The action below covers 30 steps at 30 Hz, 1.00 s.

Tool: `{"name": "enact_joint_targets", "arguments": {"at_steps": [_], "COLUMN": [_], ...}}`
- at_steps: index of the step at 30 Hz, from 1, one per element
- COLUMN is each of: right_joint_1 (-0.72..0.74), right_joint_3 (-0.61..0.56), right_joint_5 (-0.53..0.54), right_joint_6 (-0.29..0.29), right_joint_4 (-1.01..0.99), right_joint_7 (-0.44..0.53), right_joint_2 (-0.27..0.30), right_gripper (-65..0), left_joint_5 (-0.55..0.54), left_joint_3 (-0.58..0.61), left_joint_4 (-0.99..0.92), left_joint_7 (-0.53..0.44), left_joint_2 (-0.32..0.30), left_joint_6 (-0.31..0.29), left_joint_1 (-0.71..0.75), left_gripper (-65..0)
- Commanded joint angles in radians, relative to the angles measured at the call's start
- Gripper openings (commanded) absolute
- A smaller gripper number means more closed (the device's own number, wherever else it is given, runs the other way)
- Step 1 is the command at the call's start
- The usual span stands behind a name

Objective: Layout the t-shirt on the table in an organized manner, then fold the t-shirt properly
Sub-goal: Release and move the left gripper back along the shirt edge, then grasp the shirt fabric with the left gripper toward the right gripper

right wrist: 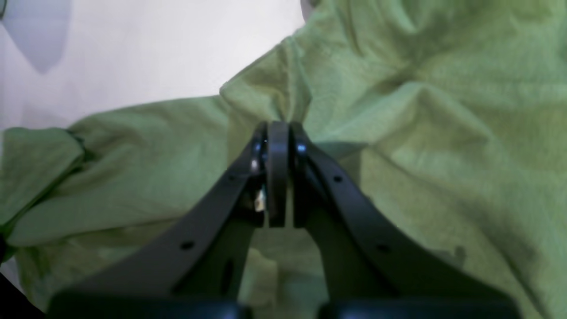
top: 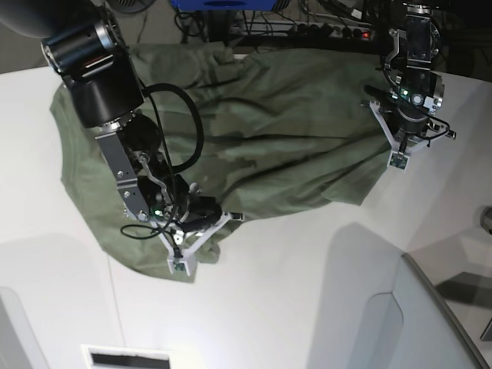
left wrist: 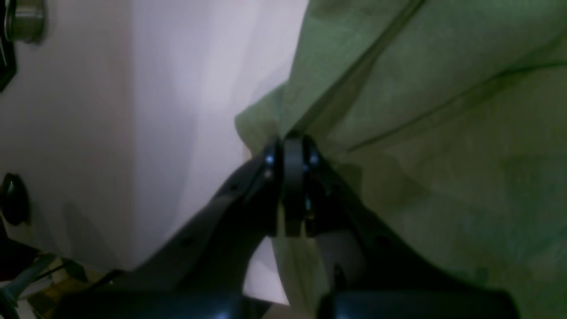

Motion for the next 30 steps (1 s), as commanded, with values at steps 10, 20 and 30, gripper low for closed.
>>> {"name": "enact_joint_targets", "arguments": {"at_steps": [10,20,30], "right_joint_1": [0.028,0.031,0.032], "right_joint_3": [0.003,0.003,0.003], "right_joint_5": [0.004,0.004,0.004], "right_joint_6": [0.003,0.003,0.003], "right_joint_4": [0.014,0.014,0.014], "right_joint_7": [0.015,0.015,0.014], "right_joint_2": [-0.005,-0.005,-0.005], "right_gripper": [-65.0,-65.0,-65.0], "left_joint_5": [0.004,0.015,0.015], "left_joint_3": [-0.070,0.173,0.185], "left_joint_4": [0.146,-0.049,-0.255], "left_joint_7": [-0.009,-0.007,-0.006], "left_joint_2": [-0.012,0.084,0.132], "left_joint_6": [0.009,0.009,0.009], "left_joint_1": [-0.009,-0.239,-0.375], "left_gripper": [-28.5,-59.6,-34.9]}}
